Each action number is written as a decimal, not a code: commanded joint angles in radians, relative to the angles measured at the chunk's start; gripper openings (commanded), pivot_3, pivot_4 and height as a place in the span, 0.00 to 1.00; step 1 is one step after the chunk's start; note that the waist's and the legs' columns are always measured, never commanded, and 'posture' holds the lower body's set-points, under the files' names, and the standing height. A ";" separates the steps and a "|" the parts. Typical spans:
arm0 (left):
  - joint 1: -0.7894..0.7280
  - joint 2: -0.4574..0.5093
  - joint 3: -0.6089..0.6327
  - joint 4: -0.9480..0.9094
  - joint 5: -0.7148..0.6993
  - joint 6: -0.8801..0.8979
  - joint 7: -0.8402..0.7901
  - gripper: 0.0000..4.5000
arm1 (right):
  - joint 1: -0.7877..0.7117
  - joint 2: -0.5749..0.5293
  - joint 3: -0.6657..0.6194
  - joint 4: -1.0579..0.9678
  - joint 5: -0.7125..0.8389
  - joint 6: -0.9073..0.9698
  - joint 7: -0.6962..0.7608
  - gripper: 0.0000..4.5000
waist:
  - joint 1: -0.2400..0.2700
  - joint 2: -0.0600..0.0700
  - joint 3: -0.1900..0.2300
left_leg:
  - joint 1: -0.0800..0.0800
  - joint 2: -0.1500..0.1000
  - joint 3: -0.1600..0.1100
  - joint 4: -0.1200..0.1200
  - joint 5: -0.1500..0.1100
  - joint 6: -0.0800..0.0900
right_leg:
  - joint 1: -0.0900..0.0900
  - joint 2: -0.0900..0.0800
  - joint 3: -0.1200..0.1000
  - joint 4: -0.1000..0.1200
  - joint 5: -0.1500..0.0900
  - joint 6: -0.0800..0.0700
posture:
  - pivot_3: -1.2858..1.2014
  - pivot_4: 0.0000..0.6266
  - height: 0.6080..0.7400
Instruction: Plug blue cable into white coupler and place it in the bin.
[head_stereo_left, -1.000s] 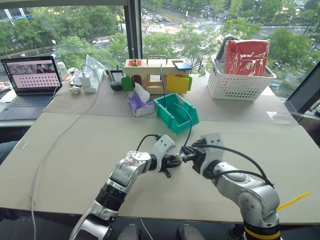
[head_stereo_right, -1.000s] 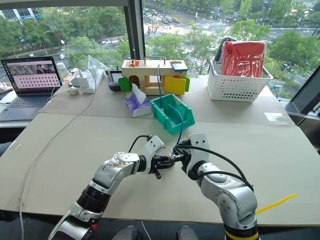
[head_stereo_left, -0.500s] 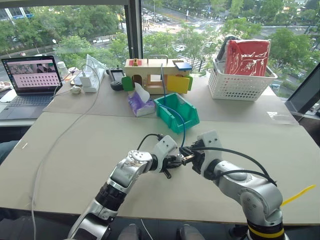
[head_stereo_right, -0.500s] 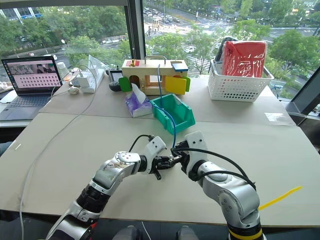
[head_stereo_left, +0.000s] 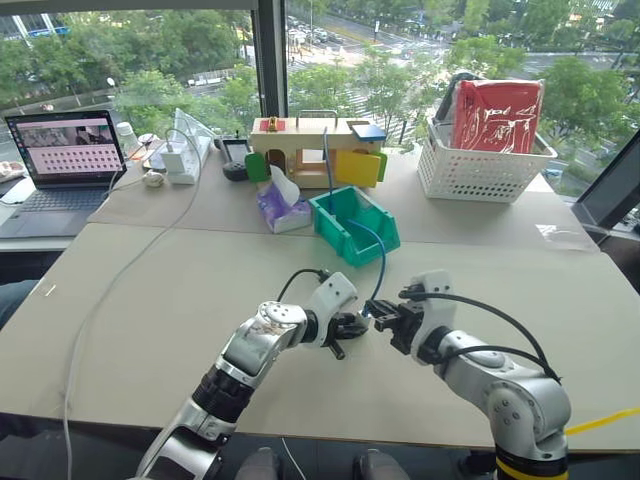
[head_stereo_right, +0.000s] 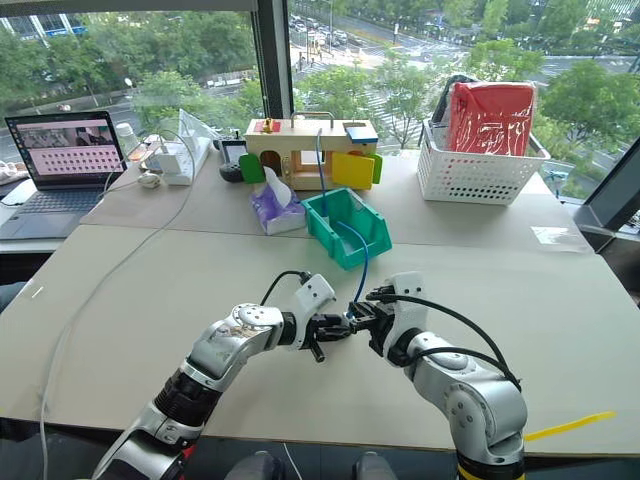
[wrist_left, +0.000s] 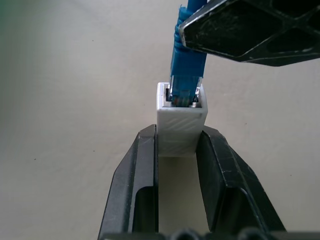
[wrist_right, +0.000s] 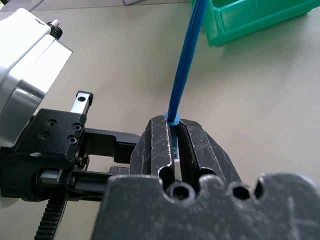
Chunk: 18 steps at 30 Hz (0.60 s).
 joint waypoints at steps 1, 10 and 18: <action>-0.024 -0.024 0.003 -0.047 -0.023 -0.016 -0.001 0.13 | 0.050 -0.001 0.026 0.054 0.004 0.045 0.014 0.00 | 0.000 0.000 0.000 | 0.000 0.000 0.000 0.000 0.000 0.000 | 0.000 0.000 0.000 0.000 0.000 0.000 | 0.52 0.24 0.81; -0.026 -0.021 -0.003 -0.049 -0.016 -0.024 0.007 0.13 | 0.077 -0.056 0.100 0.063 -0.028 0.045 0.048 0.00 | 0.001 0.000 0.000 | 0.000 0.000 -0.001 0.000 0.000 0.000 | 0.001 0.000 -0.001 0.000 0.000 0.000 | 0.52 0.24 0.81; -0.022 -0.023 -0.003 -0.055 -0.017 -0.021 0.014 0.13 | 0.103 -0.127 0.168 0.099 -0.100 -0.019 0.079 0.00 | 0.004 0.000 -0.001 | 0.001 0.000 -0.002 0.000 0.000 0.000 | 0.002 0.000 -0.002 0.000 -0.001 -0.001 | 0.52 0.24 0.81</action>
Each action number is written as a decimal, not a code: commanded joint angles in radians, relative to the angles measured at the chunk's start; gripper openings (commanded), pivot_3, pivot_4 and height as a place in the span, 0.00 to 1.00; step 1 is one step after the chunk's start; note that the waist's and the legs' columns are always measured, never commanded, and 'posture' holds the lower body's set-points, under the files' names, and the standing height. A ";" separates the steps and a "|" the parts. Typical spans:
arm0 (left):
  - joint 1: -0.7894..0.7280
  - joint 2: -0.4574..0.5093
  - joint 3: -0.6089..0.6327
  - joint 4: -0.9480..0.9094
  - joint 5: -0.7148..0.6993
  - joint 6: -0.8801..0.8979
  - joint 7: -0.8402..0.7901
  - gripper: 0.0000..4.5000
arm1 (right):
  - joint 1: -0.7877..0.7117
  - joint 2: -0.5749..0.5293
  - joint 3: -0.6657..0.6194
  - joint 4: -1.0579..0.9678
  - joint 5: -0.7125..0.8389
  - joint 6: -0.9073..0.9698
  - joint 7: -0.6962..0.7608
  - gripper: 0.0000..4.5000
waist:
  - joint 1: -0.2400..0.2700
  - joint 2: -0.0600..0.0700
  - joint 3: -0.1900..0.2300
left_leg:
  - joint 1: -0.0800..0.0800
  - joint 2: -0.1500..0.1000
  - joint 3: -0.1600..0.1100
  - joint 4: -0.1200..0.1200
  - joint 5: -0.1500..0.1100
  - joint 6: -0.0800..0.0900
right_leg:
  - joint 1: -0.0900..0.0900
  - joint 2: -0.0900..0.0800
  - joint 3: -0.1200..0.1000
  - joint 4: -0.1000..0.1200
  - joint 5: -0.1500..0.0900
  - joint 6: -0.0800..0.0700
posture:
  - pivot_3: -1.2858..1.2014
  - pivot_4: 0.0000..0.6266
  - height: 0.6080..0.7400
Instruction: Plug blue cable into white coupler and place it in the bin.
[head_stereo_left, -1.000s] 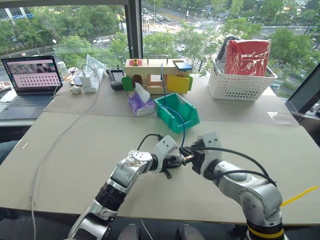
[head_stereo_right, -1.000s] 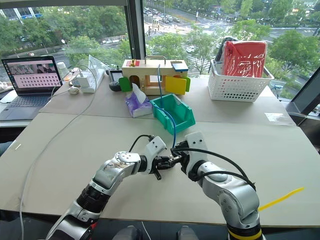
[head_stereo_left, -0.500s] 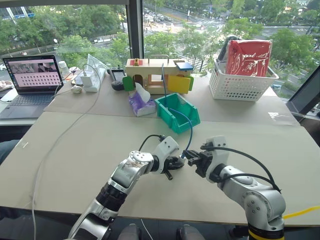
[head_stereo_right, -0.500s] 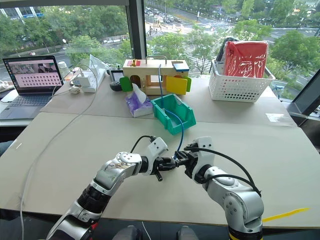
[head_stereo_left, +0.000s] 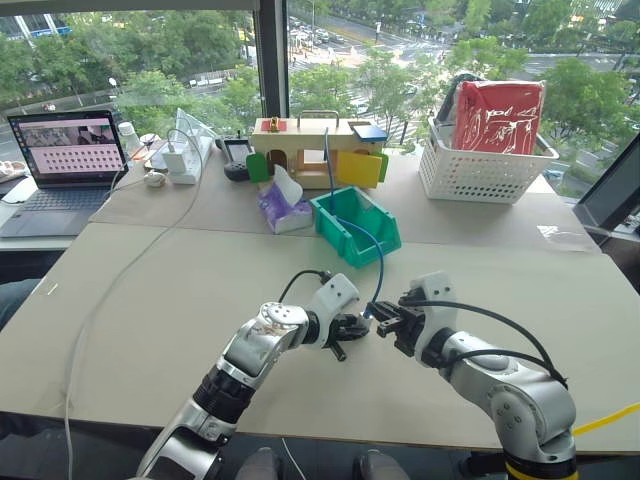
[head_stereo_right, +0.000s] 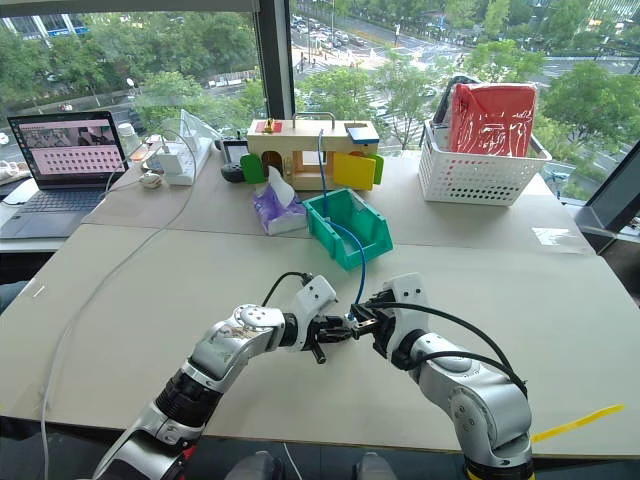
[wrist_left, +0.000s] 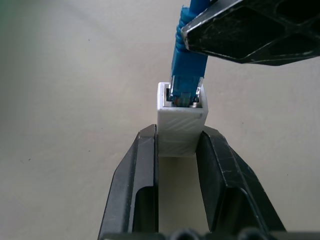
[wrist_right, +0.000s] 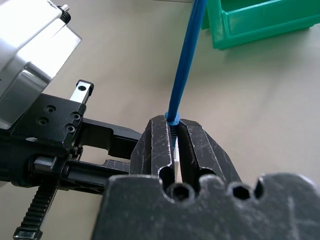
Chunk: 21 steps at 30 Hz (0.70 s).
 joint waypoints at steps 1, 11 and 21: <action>-0.021 -0.023 0.010 -0.056 -0.017 -0.020 0.010 0.13 | 0.086 -0.016 0.086 0.105 -0.029 0.059 0.017 0.00 | 0.000 0.000 0.000 | 0.000 0.000 0.000 0.000 0.000 0.000 | 0.000 0.000 0.000 0.000 0.000 0.000 | 0.52 0.24 0.81; -0.006 -0.022 0.027 -0.070 -0.053 0.003 0.001 0.81 | 0.014 0.038 -0.069 0.065 0.007 0.056 -0.003 0.00 | -0.006 -0.001 -0.001 | 0.000 0.001 0.000 0.000 0.000 0.000 | 0.000 0.001 0.000 0.001 0.000 0.000 | 0.52 0.24 0.81; 0.027 0.015 0.053 -0.091 -0.061 -0.043 -0.001 0.99 | -0.318 -0.062 -0.274 0.165 0.055 0.067 0.017 0.00 | -0.016 0.004 0.004 | -0.004 0.000 0.000 0.000 0.000 0.000 | -0.004 0.001 0.000 0.002 0.001 0.000 | 0.52 0.24 0.81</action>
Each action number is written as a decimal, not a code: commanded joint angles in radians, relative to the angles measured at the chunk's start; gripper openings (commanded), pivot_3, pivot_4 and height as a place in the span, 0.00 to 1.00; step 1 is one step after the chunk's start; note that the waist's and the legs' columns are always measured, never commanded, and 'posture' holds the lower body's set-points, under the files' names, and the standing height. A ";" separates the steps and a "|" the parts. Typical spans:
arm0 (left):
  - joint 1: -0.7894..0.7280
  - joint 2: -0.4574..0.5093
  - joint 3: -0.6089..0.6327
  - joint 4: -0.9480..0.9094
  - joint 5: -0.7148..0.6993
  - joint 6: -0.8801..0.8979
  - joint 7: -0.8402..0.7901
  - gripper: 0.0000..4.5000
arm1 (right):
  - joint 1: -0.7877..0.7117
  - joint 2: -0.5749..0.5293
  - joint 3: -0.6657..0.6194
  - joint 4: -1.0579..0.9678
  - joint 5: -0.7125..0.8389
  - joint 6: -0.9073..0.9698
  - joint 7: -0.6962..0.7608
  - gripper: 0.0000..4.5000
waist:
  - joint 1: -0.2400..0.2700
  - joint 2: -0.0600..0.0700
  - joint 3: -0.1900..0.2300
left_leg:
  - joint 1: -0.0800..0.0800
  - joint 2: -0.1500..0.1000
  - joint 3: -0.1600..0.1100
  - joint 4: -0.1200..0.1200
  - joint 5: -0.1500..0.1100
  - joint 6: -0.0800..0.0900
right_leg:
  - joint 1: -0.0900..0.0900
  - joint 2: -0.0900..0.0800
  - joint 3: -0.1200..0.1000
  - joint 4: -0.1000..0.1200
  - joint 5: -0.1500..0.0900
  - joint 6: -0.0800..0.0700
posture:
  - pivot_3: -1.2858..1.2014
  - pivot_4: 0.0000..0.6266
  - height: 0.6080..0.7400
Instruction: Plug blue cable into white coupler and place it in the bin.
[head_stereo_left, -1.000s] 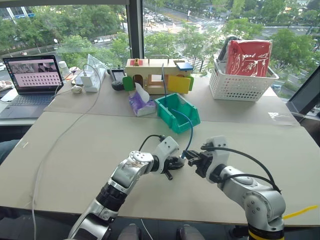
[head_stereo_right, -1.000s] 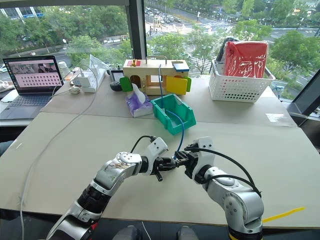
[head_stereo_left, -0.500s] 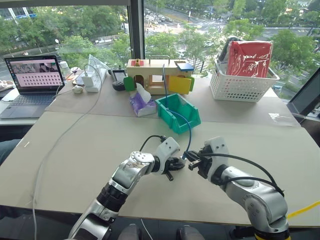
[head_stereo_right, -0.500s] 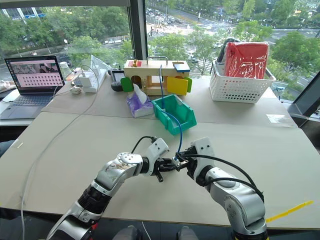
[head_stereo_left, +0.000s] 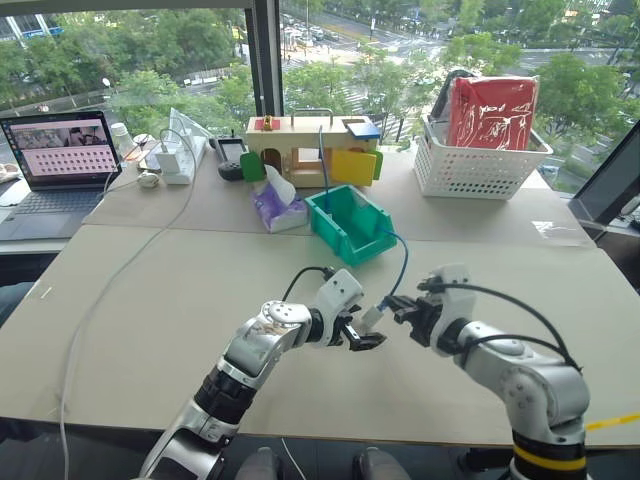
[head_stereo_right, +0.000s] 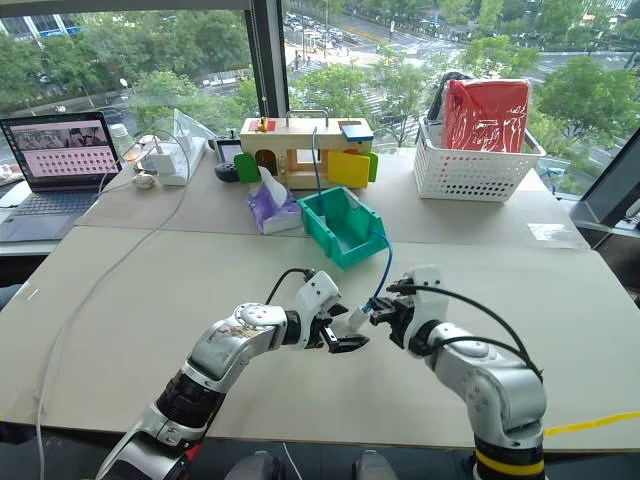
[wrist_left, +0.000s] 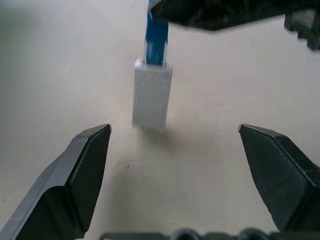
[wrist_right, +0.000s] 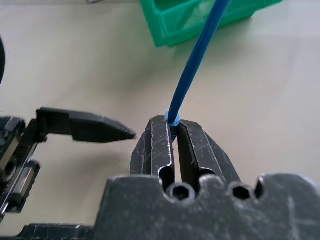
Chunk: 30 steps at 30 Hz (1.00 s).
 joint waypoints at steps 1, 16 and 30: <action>0.035 0.031 0.040 -0.065 -0.016 -0.061 -0.007 0.99 | -0.215 -0.062 -0.056 0.126 -0.011 -0.077 0.038 0.00 | -0.004 0.002 0.003 | 0.000 0.000 0.001 0.000 0.000 0.000 | -0.001 0.000 0.001 0.000 0.000 0.000 | 0.52 0.24 0.81; 0.199 -0.057 0.272 -0.169 -0.004 -0.372 0.225 1.00 | -0.880 -0.012 0.171 1.333 -0.364 -0.801 0.319 0.20 | 0.002 0.004 0.006 | -0.002 -0.001 0.002 -0.003 0.000 0.000 | -0.002 -0.001 -0.001 0.000 0.004 -0.007 | 0.52 0.24 0.81; 0.222 0.154 0.314 -0.118 0.012 -0.493 0.109 1.00 | -0.481 -0.241 0.027 0.665 -0.083 -0.500 0.679 0.99 | 0.024 0.006 0.007 | -0.004 -0.002 -0.004 -0.004 0.000 0.000 | 0.000 -0.001 -0.005 0.000 0.004 -0.006 | 0.52 0.24 0.81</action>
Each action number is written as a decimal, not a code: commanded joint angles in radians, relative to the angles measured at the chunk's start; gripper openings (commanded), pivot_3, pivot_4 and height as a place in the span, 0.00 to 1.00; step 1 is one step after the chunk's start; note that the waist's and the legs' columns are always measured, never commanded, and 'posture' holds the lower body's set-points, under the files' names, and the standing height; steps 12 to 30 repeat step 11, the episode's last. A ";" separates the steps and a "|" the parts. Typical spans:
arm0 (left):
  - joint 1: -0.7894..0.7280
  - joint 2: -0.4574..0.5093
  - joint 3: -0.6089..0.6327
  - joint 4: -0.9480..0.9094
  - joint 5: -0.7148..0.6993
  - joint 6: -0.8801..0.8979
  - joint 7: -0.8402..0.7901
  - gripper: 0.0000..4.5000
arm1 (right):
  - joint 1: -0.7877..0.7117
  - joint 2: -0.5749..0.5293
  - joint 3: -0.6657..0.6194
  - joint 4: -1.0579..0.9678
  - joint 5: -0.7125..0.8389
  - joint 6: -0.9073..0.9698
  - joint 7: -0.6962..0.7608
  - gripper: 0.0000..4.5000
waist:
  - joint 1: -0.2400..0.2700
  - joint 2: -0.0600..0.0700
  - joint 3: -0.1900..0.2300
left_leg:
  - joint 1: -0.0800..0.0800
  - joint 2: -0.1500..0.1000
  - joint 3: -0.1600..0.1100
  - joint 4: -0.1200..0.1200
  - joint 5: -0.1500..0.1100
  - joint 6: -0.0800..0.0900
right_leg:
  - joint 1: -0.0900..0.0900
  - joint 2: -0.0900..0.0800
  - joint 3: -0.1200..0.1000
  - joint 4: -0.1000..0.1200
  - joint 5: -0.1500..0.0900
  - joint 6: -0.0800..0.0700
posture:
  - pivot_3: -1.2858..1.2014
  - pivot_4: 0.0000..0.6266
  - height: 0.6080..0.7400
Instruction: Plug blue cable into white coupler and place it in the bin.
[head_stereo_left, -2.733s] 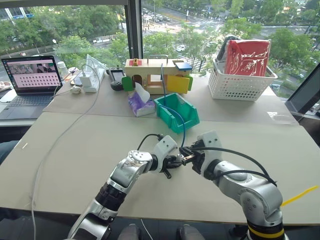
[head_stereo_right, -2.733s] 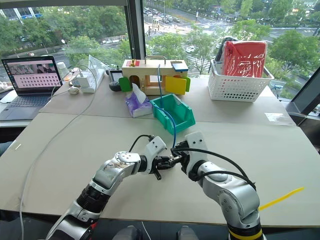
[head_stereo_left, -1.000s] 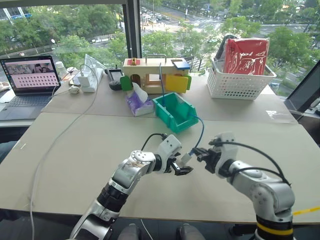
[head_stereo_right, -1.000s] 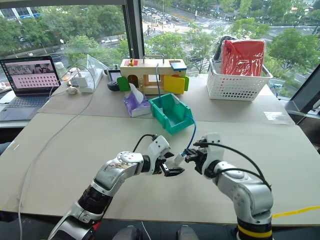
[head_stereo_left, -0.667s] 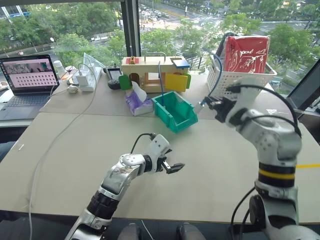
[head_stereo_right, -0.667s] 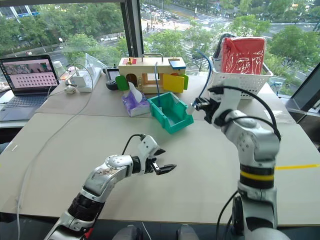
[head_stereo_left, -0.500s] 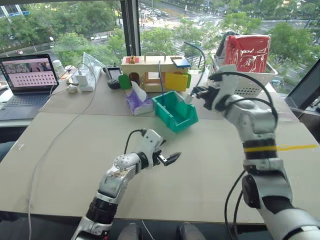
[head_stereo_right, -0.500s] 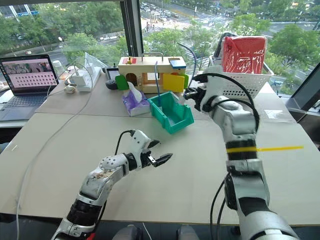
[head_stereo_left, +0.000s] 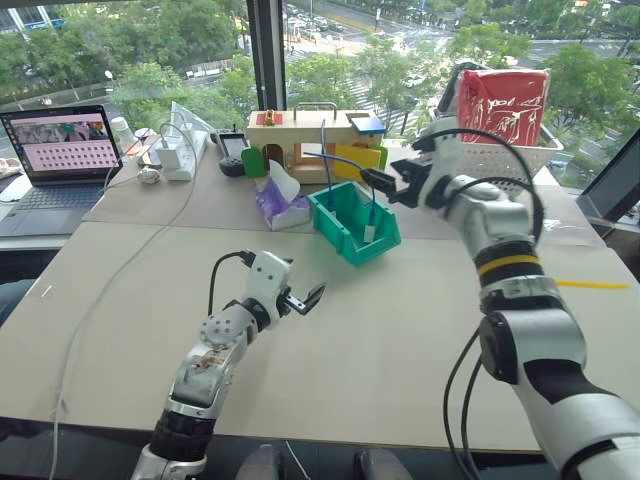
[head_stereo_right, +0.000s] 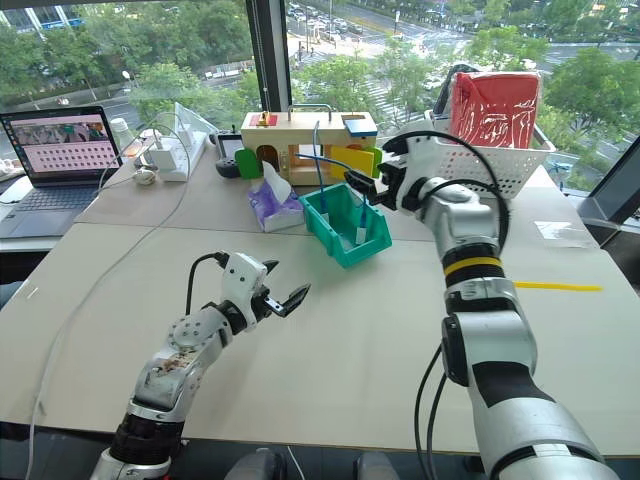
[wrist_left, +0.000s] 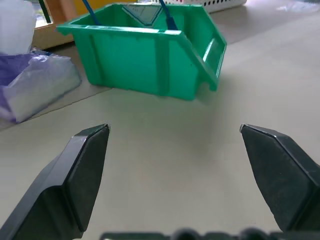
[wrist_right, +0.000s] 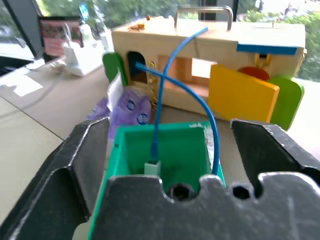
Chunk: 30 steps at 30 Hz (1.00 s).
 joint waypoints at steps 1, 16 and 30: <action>-0.038 0.056 0.074 0.050 -0.054 -0.074 -0.082 1.00 | 0.343 -0.143 -0.085 -0.480 0.169 0.192 0.128 0.99 | 0.018 0.000 0.000 | 0.000 0.000 -0.002 0.000 0.000 0.000 | 0.001 0.000 -0.002 0.000 0.000 0.000 | 0.52 0.24 0.81; -0.139 -0.010 0.108 0.257 -0.068 -0.156 -0.070 1.00 | 0.970 -0.086 -0.176 -0.892 0.041 0.025 -0.100 0.99 | -0.008 0.000 0.002 | 0.006 -0.004 -0.002 0.001 0.002 -0.001 | 0.005 -0.001 0.003 0.001 -0.005 0.009 | 0.52 0.24 0.81; -0.139 -0.010 0.108 0.257 -0.068 -0.156 -0.070 1.00 | 0.970 -0.086 -0.176 -0.892 0.041 0.025 -0.100 0.99 | -0.008 0.000 0.002 | 0.006 -0.004 -0.002 0.001 0.002 -0.001 | 0.005 -0.001 0.003 0.001 -0.005 0.009 | 0.52 0.24 0.81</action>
